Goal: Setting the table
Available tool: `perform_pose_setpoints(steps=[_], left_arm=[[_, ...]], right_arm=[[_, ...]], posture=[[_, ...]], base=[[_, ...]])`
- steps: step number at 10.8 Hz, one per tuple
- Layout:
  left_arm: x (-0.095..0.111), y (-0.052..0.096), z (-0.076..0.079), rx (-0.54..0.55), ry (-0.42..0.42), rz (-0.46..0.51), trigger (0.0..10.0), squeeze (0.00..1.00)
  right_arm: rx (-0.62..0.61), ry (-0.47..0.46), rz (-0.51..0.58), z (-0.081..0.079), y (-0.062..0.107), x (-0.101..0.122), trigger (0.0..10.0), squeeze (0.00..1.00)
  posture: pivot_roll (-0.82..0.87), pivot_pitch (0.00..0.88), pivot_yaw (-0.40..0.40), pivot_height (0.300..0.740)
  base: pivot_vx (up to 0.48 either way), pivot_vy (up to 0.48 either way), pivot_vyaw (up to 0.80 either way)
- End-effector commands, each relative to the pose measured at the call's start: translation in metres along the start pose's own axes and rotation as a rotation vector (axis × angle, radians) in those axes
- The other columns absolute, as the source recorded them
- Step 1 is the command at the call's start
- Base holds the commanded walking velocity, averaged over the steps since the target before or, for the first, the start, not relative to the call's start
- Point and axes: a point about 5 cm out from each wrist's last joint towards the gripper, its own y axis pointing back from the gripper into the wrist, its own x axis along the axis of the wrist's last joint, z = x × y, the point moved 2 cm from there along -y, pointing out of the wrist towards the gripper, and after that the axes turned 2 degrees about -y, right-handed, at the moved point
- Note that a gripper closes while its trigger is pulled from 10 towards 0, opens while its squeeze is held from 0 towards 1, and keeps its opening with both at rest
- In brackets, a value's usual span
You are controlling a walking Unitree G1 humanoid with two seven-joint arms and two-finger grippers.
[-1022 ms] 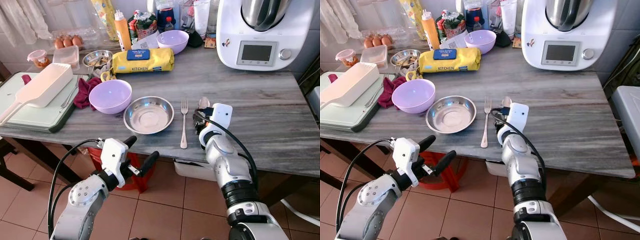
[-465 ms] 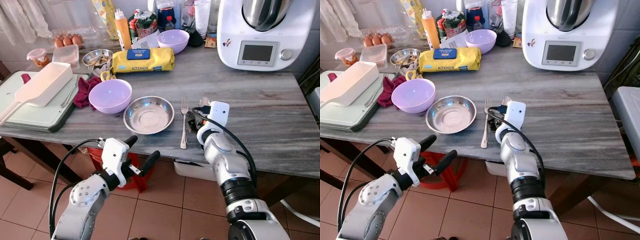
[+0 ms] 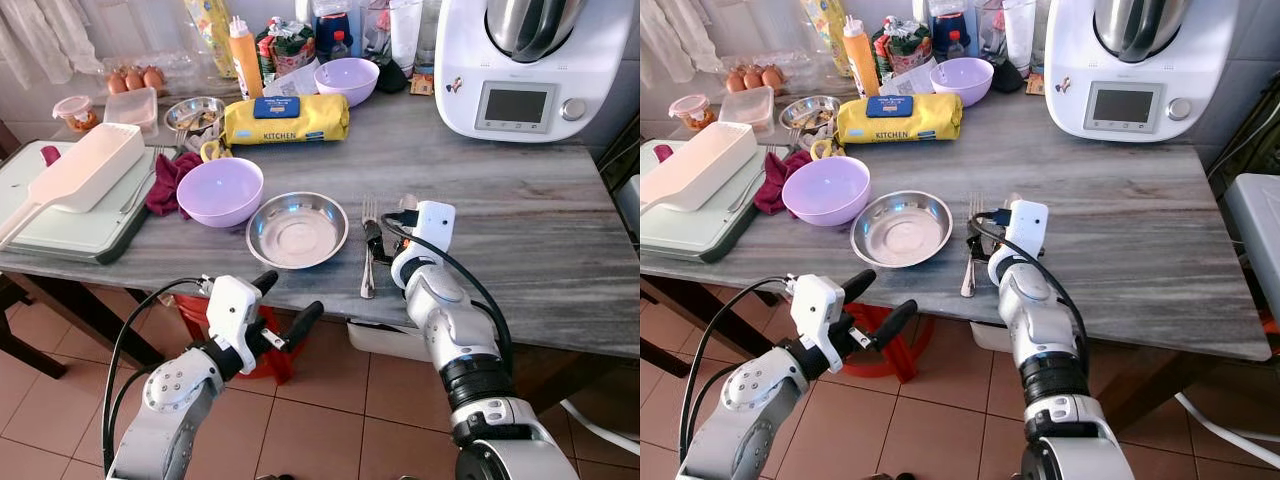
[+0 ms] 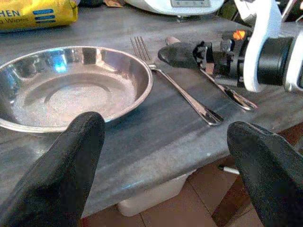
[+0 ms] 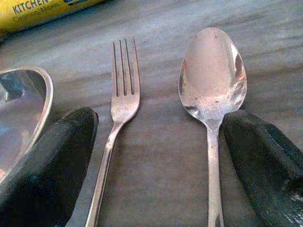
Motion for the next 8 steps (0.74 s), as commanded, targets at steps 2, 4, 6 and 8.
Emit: perform_pose_setpoints(steps=[2,4,6,8], left_arm=[[0.003,-0.001,-0.001,0.006,-0.001,0.016,10.0,0.0],[0.003,0.001,-0.002,-0.008,-0.001,0.015,10.0,0.0],[0.005,-0.002,-0.004,-0.001,-0.007,0.022,10.0,0.0],[0.004,-0.004,-0.001,-0.014,-0.004,0.023,10.0,0.0]], right_arm=[[0.016,0.054,-0.007,0.001,0.008,-0.011,10.0,0.0],[-0.013,0.099,0.056,0.005,0.015,0.0,10.0,0.0],[-0.079,0.15,0.158,0.018,0.031,0.018,10.0,0.0],[-0.153,0.162,0.204,0.034,0.041,0.026,10.0,0.0]], posture=[[-0.05,0.108,0.085,0.74],[-0.05,0.107,0.082,0.74],[-0.07,0.107,0.086,0.74],[-0.08,0.106,0.09,0.74]], base=[[0.0,0.0,0.0],[0.0,0.0,0.0],[0.0,0.0,0.0],[0.0,0.0,0.0]])
